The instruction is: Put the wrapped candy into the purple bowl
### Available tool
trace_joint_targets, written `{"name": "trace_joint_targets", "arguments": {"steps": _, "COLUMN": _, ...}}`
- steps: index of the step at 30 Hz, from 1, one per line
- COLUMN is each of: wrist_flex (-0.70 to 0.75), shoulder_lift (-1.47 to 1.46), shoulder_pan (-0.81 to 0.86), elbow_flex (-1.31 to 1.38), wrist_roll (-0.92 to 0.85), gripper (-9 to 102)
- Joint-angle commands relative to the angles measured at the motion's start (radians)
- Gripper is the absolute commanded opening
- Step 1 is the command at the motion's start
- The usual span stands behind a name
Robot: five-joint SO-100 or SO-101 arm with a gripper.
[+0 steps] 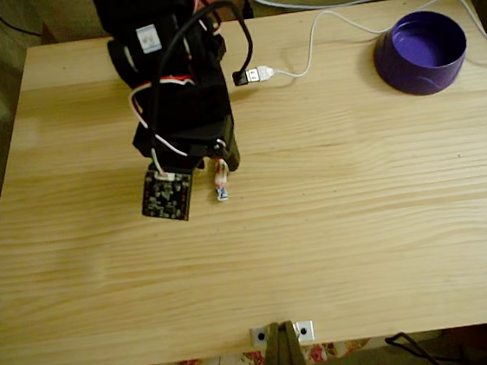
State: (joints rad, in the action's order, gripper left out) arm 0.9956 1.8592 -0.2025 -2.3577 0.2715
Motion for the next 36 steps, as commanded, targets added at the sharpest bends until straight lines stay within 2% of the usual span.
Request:
{"name": "trace_joint_targets", "arguments": {"steps": 1, "wrist_flex": -0.006, "shoulder_lift": -0.003, "shoulder_pan": -0.014, "elbow_flex": 0.08, "wrist_roll": 0.002, "gripper": 24}}
{"name": "trace_joint_targets", "arguments": {"steps": 11, "wrist_flex": -0.04, "shoulder_lift": -0.043, "shoulder_pan": -0.037, "elbow_flex": 0.074, "wrist_roll": 0.017, "gripper": 20}}
{"name": "trace_joint_targets", "arguments": {"steps": 15, "wrist_flex": -0.044, "shoulder_lift": -0.054, "shoulder_pan": -0.037, "elbow_flex": 0.072, "wrist_roll": 0.014, "gripper": 15}}
{"name": "trace_joint_targets", "arguments": {"steps": 21, "wrist_flex": -0.044, "shoulder_lift": -0.06, "shoulder_pan": -0.04, "elbow_flex": 0.072, "wrist_roll": 0.009, "gripper": 1}}
{"name": "trace_joint_targets", "arguments": {"steps": 28, "wrist_flex": -0.02, "shoulder_lift": -0.035, "shoulder_pan": -0.035, "elbow_flex": 0.081, "wrist_roll": 0.025, "gripper": 1}}
{"name": "trace_joint_targets", "arguments": {"steps": 36, "wrist_flex": 0.118, "shoulder_lift": 0.124, "shoulder_pan": -0.074, "elbow_flex": 0.204, "wrist_roll": 0.087, "gripper": 1}}
